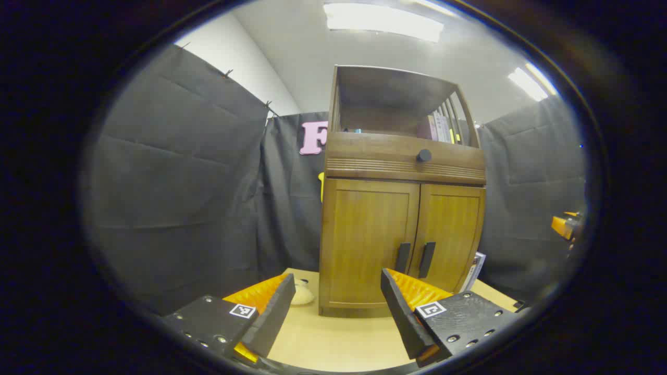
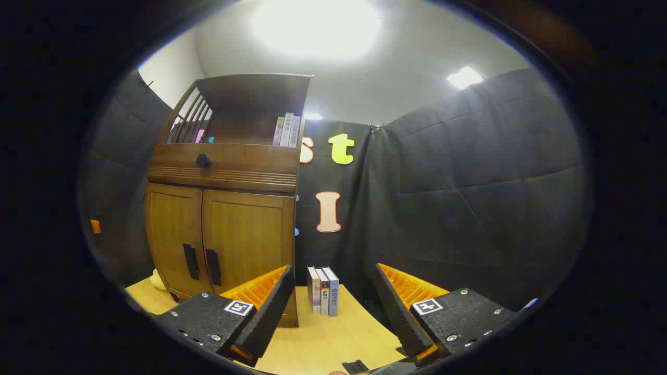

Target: Open the right door of the double-door shoe cabinet with the right hand, and open the left door with the left hand.

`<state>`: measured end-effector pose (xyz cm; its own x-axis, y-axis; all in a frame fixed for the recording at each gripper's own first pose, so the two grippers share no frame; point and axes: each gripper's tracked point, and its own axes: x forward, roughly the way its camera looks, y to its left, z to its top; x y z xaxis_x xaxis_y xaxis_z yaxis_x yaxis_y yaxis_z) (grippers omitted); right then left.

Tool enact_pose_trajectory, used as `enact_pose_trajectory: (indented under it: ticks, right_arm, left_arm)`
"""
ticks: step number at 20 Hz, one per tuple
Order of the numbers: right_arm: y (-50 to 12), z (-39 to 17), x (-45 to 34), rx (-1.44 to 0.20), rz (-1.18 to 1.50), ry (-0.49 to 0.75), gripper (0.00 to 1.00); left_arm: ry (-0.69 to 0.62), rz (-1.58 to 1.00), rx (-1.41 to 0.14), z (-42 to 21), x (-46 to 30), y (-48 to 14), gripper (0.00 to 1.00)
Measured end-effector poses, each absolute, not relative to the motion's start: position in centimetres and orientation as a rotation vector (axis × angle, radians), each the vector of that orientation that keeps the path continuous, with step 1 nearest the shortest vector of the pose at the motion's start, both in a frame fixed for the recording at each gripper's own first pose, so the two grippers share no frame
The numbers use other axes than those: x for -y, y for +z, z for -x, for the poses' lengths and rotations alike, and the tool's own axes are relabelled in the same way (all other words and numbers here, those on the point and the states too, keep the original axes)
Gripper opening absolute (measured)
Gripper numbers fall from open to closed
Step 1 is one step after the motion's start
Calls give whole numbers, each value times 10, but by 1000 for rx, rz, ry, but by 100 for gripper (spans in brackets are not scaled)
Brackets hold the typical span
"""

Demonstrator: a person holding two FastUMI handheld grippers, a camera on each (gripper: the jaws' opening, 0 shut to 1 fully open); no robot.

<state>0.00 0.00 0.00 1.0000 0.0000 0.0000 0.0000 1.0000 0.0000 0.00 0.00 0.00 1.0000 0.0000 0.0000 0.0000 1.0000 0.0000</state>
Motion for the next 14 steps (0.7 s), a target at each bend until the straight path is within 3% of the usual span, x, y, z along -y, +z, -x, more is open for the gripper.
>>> enact_pose_trajectory:
  ticks: [3, 4, 6, 8, 11, 14]
  right_arm:
    - [-2, 0, -1, -7, -14, 28, 96]
    - [-4, 1, 0, -8, -16, 41, 95]
    - [-6, -2, -2, -11, -18, 66, 95]
    - [-7, -6, -1, -9, -22, 98, 95]
    - [-11, -12, 5, -16, -13, 138, 95]
    - [-25, -21, 16, -35, -14, 167, 95]
  left_arm:
    - [15, 55, 24, 2, 18, 2, 99]
    - [45, 72, 39, 1, 21, 4, 95]
    - [78, 115, 64, 0, 31, 6, 99]
    - [76, 133, 63, 2, 50, 6, 90]
    - [118, 95, 9, 2, 60, 4, 99]
    - [164, 68, 4, 8, 68, 19, 99]
